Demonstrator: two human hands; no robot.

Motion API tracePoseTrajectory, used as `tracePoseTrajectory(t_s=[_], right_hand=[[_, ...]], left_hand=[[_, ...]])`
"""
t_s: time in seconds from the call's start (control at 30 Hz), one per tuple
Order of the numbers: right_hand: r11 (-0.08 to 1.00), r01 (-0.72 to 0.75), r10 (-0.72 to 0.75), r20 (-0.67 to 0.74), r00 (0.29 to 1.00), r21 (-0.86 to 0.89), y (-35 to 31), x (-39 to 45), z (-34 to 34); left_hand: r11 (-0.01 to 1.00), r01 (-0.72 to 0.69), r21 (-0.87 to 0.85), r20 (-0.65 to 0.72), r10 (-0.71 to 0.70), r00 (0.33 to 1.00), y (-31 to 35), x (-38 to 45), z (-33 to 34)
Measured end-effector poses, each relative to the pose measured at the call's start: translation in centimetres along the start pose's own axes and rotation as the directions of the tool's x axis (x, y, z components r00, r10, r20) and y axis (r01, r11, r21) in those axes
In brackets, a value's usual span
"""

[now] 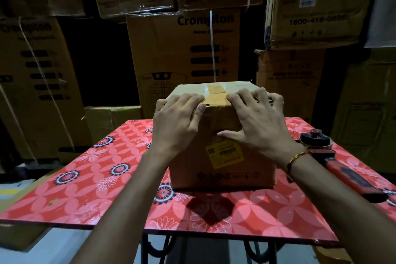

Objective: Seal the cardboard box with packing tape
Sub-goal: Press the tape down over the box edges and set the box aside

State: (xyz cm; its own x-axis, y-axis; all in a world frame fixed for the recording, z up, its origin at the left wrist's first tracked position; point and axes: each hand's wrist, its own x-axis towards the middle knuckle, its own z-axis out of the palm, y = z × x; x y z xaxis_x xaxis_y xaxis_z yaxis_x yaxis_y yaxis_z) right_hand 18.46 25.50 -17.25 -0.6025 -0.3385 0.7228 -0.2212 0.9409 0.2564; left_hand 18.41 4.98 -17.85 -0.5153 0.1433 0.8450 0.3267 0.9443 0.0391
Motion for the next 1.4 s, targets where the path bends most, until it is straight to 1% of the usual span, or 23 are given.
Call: tracePoseTrajectory(t_s=[0.13, 0.3, 0.37, 0.43, 0.57, 0.7, 0.83, 0.9, 1.0, 1.07, 1.13, 1.27, 1.33, 1.4], right_hand=[[0.999, 0.044, -0.045, -0.024, 0.999, -0.028, 0.2, 1.4, -0.4], [0.995, 0.096, -0.095, -0.03, 0.995, 0.025, 0.5, 3.2, -0.9], [0.994, 0.102, -0.1, -0.06, 0.993, 0.039, 0.6, 3.2, -0.6], [0.995, 0.077, -0.069, -0.103, 0.992, 0.07, 0.4, 3.2, 0.0], [0.998, 0.036, -0.045, -0.215, 0.975, -0.046, -1.0, 2.5, 1.1], [0.999, 0.038, -0.043, -0.168, 0.985, -0.031, -1.1, 0.5, 2.1], [0.998, 0.049, -0.051, -0.056, 0.997, -0.029, -0.9, 0.1, 1.8], [0.999, 0.012, -0.009, -0.091, 0.996, 0.032, -1.1, 0.6, 1.3], [0.99, -0.077, 0.095, -0.159, 0.983, 0.118, -2.0, 1.5, 0.7], [0.985, -0.101, 0.122, -0.157, 0.98, 0.139, -2.4, 1.7, 0.8], [0.986, -0.092, 0.11, -0.126, 0.986, 0.139, -2.3, 1.5, 0.8], [0.996, -0.033, 0.036, -0.029, 0.999, 0.084, -1.3, 1.0, 0.5], [0.998, -0.006, 0.008, -0.026, 1.0, 0.069, -0.9, 1.1, 0.3], [0.995, 0.022, -0.018, -0.039, 0.999, 0.097, -0.4, 1.5, -0.1]], left_hand=[[1.0, -0.004, 0.003, 0.011, 0.003, 1.0, -0.1, 0.0, -0.1], [1.0, 0.0, 0.005, 0.019, 0.0, 1.0, -0.2, 0.0, 0.0], [1.0, -0.003, 0.003, 0.02, 0.003, 1.0, -0.2, 0.0, -0.1], [1.0, -0.006, 0.004, 0.018, 0.006, 1.0, -0.1, 0.0, -0.1], [1.0, 0.011, -0.016, 0.011, -0.01, 1.0, -0.1, 0.0, 0.0], [0.998, 0.024, -0.054, -0.005, -0.025, 1.0, 0.0, 0.1, -0.1], [0.998, 0.031, -0.046, -0.008, -0.031, 0.999, 0.3, 0.0, -0.1], [0.999, 0.028, -0.04, -0.006, -0.028, 1.0, 0.2, 0.0, -0.1], [0.999, 0.031, -0.044, -0.007, -0.031, 0.999, 0.2, 0.0, -0.1], [0.999, 0.032, -0.044, -0.003, -0.032, 0.999, 0.1, 0.0, 0.0], [0.999, 0.026, -0.038, -0.001, -0.026, 1.0, 0.0, 0.0, 0.0], [0.999, 0.036, -0.034, 0.015, -0.036, 0.999, 0.3, 0.0, 0.0], [0.998, 0.045, -0.046, 0.023, -0.044, 0.999, 0.5, 0.1, -0.2], [0.997, 0.046, -0.056, 0.029, -0.045, 0.999, 0.4, 0.0, -0.5]])
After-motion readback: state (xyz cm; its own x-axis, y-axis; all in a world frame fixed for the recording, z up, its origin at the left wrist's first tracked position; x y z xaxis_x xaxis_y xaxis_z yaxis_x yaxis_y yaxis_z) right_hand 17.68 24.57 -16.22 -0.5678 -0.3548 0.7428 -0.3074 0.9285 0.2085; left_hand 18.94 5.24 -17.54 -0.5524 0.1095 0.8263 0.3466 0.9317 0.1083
